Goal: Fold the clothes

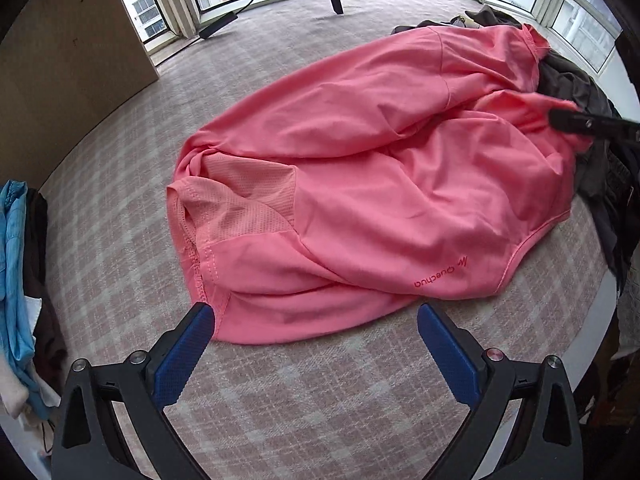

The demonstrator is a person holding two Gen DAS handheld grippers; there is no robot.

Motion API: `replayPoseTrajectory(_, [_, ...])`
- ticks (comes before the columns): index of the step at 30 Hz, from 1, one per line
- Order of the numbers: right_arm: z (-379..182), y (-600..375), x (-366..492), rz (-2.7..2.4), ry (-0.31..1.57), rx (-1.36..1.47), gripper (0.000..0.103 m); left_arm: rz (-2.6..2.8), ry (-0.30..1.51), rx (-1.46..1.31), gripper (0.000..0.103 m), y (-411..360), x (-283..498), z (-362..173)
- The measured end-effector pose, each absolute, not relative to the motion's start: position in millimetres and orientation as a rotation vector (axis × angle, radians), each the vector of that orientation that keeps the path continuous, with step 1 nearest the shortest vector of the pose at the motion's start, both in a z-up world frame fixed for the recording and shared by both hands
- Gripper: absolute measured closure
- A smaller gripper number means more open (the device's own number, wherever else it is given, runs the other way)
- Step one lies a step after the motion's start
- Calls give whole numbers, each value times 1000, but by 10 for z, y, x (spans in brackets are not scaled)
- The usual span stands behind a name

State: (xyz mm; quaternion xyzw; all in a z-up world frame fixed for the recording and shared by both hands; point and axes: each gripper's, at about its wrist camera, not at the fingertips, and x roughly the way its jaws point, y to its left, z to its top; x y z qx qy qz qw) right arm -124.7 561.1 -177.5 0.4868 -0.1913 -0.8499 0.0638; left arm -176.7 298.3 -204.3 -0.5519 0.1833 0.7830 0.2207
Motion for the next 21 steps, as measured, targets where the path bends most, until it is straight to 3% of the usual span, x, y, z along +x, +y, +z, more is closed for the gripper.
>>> replayPoseTrajectory(6, [-950, 6421, -889, -2954, -788, 1099, 100, 2170, 506, -1468, 1, 2975, -1745, -1919])
replayPoseTrajectory(9, [-910, 6765, -949, -3255, -453, 1433, 98, 2139, 534, -1438, 1, 3086, -1717, -1893])
replayPoseTrajectory(11, [-971, 6883, -918, -3132, -498, 1471, 96, 2097, 555, -1421, 1, 3192, -1674, -1912])
replayPoseTrajectory(13, [-1083, 6746, -892, -2961, -505, 1489, 81, 2069, 585, -1415, 1, 3253, -1618, -1962])
replayPoseTrajectory(15, [-1243, 6568, -915, -2835, -487, 1521, 41, 2053, 627, -1407, 1, 3292, -1554, -2017])
replayPoseTrajectory(21, [-1881, 5919, -1141, -2599, -367, 1663, 38, 2077, 672, -1430, 1, 3125, -1488, -2058])
